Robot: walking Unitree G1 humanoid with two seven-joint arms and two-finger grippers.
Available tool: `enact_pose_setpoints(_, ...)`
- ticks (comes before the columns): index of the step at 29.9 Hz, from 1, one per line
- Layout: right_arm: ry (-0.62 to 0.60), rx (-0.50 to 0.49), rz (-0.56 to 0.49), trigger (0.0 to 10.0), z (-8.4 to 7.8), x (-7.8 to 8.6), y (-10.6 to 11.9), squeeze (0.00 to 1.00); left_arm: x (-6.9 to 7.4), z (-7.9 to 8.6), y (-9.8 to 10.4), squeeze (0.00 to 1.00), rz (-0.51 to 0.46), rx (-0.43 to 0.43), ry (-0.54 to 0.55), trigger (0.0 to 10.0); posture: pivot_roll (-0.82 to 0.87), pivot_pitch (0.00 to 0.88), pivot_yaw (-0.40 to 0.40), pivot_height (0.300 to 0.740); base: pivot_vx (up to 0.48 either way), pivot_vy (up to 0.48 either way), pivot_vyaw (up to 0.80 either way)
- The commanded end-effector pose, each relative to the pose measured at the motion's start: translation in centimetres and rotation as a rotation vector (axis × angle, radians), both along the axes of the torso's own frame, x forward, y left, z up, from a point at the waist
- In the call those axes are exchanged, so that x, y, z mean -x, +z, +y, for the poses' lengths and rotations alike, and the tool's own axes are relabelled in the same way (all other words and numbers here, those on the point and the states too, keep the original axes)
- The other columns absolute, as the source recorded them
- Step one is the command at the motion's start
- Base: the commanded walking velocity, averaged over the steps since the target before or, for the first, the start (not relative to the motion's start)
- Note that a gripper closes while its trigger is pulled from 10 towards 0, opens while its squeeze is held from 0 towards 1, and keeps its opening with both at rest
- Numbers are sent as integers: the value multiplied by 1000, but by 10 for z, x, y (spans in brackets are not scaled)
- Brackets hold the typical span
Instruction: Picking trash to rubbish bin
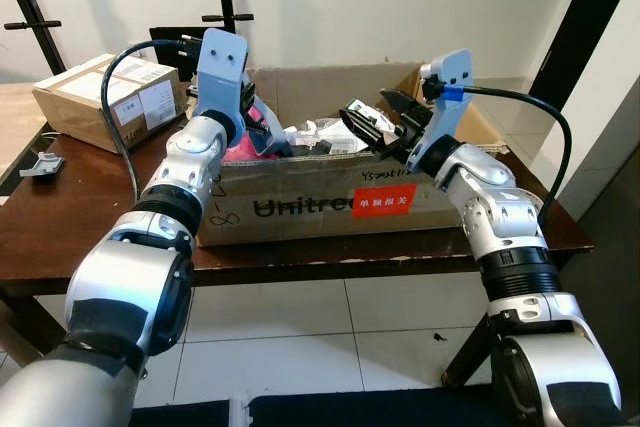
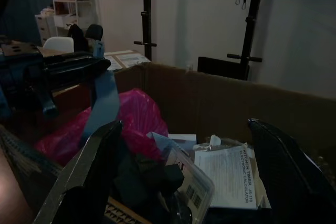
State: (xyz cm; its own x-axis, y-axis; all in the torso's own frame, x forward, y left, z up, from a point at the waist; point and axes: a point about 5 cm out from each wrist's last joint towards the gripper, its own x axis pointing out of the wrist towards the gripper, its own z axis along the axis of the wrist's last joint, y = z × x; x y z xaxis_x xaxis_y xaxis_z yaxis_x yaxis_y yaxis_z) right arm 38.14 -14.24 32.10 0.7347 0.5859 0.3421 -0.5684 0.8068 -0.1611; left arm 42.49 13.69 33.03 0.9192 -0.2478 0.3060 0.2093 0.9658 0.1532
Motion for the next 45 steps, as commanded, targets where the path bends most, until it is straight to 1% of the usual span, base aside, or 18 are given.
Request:
enact_pose_setpoints(1, 14, 10, 7, 10000, 3, 2, -2, 0, 0, 0, 7, 1000, -6, 35, -4, 10000, -13, 169, 23, 740, 0, 0, 0)
enact_pose_setpoints(10, 21, 46, 20, 10000, 4, 2, -6, 0, 0, 3, 12, 1000, -19, 46, -4, 10000, -11, 169, 15, 740, 0, 0, 0)
enact_pose_setpoints(11, 21, 45, 20, 10000, 4, 2, -5, 0, 1, 3, 14, 0, -26, 60, -6, 10000, -12, 169, 13, 740, 0, 0, 0)
enact_pose_setpoints(14, 20, 36, 15, 10000, 3, 2, -2, 0, 3, 4, 30, 0, -69, 167, -72, 10000, -11, 169, 7, 740, 0, 0, 0)
enact_pose_setpoints(17, 10, 16, 5, 10000, 0, 2, 1, 0, 9, -1, 47, 0, -105, 331, -270, 10000, -9, 167, 4, 740, 0, 0, 0)
enact_pose_setpoints(18, 10, 16, 5, 10000, 0, 2, 1, 0, 9, -1, 47, 0, -105, 331, -270, 10000, -9, 167, 4, 740, 0, 0, 0)
enact_pose_setpoints(22, 30, -54, -13, 10000, -5, 6, 6, 0, 16, -11, 48, 0, -121, 334, -547, 10000, -5, 161, -5, 740, 0, 0, 0)
enact_pose_setpoints(23, 84, -148, -42, 10000, -9, 14, 12, 0, 23, -12, 41, 0, -139, 261, -687, 10000, 0, 156, -16, 740, 0, 0, 0)
enact_pose_setpoints(25, 136, -201, -52, 10000, -11, 21, 14, 0, 29, -10, 32, 0, -139, 224, -792, 10000, 1, 154, -18, 740, 0, 0, 0)
enact_pose_setpoints(26, 210, -202, -41, 10000, -10, 30, 10, 0, 37, -9, 16, 0, -99, 174, -907, 10000, 3, 150, -22, 740, 0, 0, 0)
enact_pose_setpoints(28, 228, -199, -37, 10000, -9, 32, 8, 0, 40, -9, 11, 0, -87, 161, -933, 10000, 3, 150, -22, 740, 0, 0, 0)
enact_pose_setpoints(31, 360, -70, 27, 10000, -1, 47, -16, 0, 60, -5, -34, 0, 76, 52, -1054, 10000, 5, 145, -26, 740, 0, 0, 0)
enact_pose_setpoints(33, 388, 25, 77, 10000, 1, 52, -36, 0, 68, 1, -54, 0, 130, 46, -1046, 10000, 1, 143, -29, 740, 0, 0, 0)
enact_pose_setpoints(35, 390, 44, 88, 10000, 1, 52, -40, 0, 69, 3, -57, 0, 137, 47, -1039, 10000, 1, 143, -29, 740, 0, 0, 0)
enact_pose_setpoints(39, 436, 107, 173, 10000, 2, 62, -63, 0, 91, 8, -82, 0, 216, 92, -1065, 10000, 10, 136, -33, 740, 0, 0, 0)
enact_pose_setpoints(41, 444, 129, 235, 10000, 1, 66, -77, 0, 109, 6, -109, 0, 330, 85, -1070, 10000, 14, 136, -37, 740, 0, 0, 0)
enact_pose_setpoints(42, 444, 129, 235, 10000, 1, 66, -77, 0, 109, 6, -109, 0, 330, 85, -1070, 10000, 14, 136, -37, 740, 0, 0, 0)
enact_pose_setpoints(45, 434, 186, 299, 10000, 2, 66, -96, 0, 118, 3, -149, 0, 499, -6, -997, 10000, 15, 133, -37, 740, 0, 0, 0)
